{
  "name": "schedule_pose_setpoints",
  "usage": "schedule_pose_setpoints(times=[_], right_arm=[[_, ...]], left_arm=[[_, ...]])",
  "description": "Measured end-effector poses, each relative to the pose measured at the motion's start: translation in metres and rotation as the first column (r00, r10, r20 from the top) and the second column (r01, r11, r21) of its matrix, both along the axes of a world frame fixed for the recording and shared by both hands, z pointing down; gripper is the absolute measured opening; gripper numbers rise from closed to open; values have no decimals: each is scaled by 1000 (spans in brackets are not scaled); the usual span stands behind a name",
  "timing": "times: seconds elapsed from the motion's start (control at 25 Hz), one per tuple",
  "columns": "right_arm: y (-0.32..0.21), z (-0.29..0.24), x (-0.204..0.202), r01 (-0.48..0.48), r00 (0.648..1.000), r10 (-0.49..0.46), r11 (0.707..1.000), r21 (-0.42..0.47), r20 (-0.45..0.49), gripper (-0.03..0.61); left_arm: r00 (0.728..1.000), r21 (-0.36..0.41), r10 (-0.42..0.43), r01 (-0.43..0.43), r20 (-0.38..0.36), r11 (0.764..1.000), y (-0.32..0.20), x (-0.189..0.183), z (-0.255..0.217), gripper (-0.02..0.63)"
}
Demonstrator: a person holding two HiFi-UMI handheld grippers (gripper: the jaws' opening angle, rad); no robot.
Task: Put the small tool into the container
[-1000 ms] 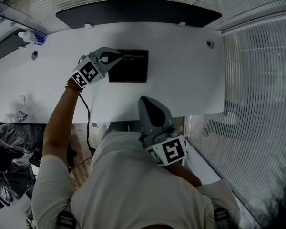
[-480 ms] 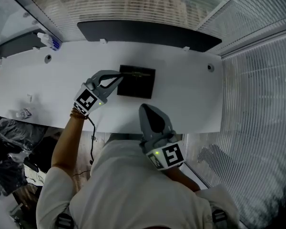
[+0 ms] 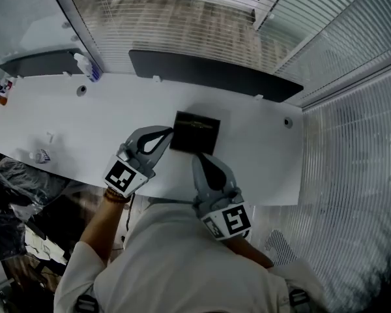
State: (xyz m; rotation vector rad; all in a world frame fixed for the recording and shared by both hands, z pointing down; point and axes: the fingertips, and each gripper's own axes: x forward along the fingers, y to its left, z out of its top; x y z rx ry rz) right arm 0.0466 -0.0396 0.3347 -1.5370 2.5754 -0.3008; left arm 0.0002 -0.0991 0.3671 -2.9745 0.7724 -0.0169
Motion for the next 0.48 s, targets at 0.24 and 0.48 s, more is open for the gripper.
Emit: schedule_pose_setpoints(times=[0.24, 0.48], right_arm=[[5, -17, -14, 36, 999, -36, 998, 49, -18, -2], [6, -24, -24, 60, 998, -57, 996, 69, -35, -2]], left_arm=[[995, 8, -66, 67, -69, 998, 17, -13, -38, 3], [980, 68, -175, 182, -99, 981, 38, -24, -72, 3]])
